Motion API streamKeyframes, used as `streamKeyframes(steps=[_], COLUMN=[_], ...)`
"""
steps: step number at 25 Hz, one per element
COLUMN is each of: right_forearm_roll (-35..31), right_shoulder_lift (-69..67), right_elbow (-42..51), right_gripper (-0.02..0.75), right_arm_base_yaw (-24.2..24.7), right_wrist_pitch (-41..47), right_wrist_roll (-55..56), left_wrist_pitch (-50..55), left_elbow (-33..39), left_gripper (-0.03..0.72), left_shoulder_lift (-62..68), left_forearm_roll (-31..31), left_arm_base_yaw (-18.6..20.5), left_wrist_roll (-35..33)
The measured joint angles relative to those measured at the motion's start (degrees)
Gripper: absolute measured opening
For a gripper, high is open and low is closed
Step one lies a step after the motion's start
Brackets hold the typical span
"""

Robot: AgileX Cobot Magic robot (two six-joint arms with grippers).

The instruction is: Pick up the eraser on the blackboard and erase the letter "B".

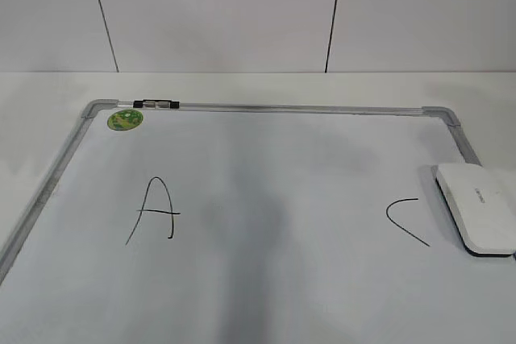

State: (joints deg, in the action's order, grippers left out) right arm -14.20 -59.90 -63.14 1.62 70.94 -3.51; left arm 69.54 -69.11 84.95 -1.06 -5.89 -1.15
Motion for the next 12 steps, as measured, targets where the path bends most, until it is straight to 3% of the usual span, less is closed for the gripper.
streamKeyframes(steps=[12], right_forearm_roll=[9.5], right_shoulder_lift=[23.9], right_elbow=[10.6], right_gripper=[0.586], right_arm_base_yaw=[0.0], right_wrist_pitch=[1.1], right_wrist_roll=[-0.4], left_wrist_pitch=[1.6], left_elbow=[7.3], left_gripper=[0.235], left_shoulder_lift=[-26.8], left_forearm_roll=[-6.1], left_arm_base_yaw=[0.0], left_wrist_roll=[0.6])
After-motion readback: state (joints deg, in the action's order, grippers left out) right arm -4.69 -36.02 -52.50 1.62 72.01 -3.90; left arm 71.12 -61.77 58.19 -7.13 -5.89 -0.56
